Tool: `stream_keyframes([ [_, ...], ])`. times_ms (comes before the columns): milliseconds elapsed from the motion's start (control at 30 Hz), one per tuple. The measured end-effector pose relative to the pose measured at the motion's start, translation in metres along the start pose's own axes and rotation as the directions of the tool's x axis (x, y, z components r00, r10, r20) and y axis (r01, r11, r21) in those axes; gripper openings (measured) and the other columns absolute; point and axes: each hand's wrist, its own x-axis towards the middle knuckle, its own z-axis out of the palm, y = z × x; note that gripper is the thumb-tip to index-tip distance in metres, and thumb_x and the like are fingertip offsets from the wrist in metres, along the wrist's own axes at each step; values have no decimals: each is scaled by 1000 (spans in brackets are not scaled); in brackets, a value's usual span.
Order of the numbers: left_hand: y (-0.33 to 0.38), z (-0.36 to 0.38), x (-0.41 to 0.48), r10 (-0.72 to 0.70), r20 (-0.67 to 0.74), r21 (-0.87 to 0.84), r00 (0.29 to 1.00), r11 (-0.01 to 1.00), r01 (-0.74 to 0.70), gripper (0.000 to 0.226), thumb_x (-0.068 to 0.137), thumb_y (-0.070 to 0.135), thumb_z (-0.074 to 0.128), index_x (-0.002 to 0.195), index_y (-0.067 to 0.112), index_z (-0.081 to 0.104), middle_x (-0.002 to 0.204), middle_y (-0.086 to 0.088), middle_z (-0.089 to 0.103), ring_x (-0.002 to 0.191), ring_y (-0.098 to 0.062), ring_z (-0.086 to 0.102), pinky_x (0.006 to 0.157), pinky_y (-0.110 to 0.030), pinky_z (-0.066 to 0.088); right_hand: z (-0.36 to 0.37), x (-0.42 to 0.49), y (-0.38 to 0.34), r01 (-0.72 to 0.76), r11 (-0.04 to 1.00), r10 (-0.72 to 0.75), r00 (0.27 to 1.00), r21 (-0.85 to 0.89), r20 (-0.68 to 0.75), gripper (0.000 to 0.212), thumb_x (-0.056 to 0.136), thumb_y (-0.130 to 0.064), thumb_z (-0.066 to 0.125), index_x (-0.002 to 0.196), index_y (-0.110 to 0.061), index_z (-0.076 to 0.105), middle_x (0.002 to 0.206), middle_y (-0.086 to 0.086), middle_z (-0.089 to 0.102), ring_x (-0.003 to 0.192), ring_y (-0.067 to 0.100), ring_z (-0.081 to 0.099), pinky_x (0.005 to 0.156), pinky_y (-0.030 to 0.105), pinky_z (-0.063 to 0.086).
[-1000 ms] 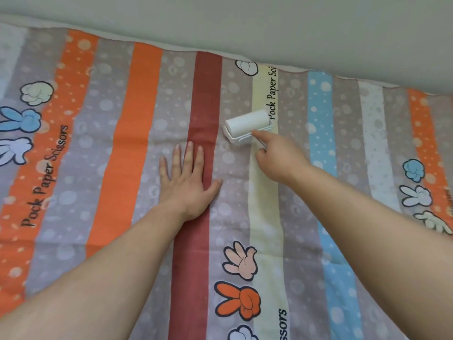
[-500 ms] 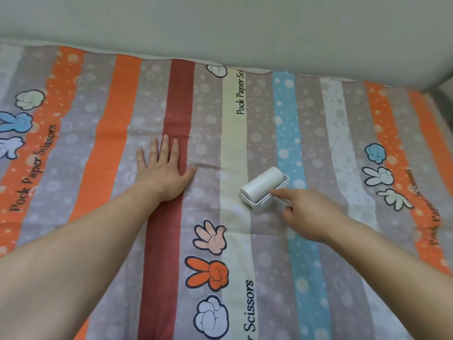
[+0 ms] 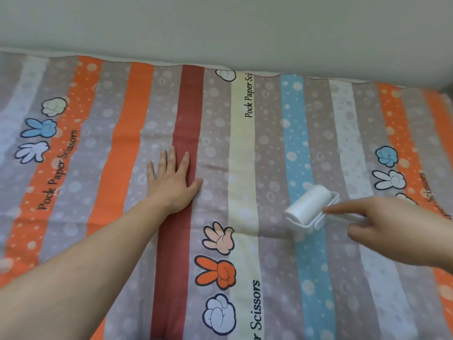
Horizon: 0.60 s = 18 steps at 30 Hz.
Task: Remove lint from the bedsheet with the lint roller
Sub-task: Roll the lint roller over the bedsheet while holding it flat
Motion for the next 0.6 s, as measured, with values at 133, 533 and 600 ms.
stream_keyframes([
  [133,-11,0,11,17,-47,-28,999,999,-18,80,98,67,29,161,34,-5,169,-2,-18,153,-21,-25,121,-53,-16,-18,46,-62,132,979,-96,970,152,-223,51,90,-25,47,131,-56,47,70,-16,59,48,6,50,45,21,35],
  [533,-72,-10,41,85,-92,-40,992,995,-89,86,96,72,21,162,24,-8,167,4,-22,152,-16,-26,123,-50,-15,1,202,-225,189,940,-71,922,283,-379,61,90,-21,40,146,-43,32,134,5,55,115,31,55,79,34,44],
  [600,-72,-8,41,94,-101,-38,990,994,-98,85,96,71,18,161,23,-9,167,2,-23,152,-17,-27,123,-51,-14,7,200,-223,184,941,-68,925,284,-373,61,92,-20,40,147,-44,30,130,7,55,109,31,56,73,32,39],
])
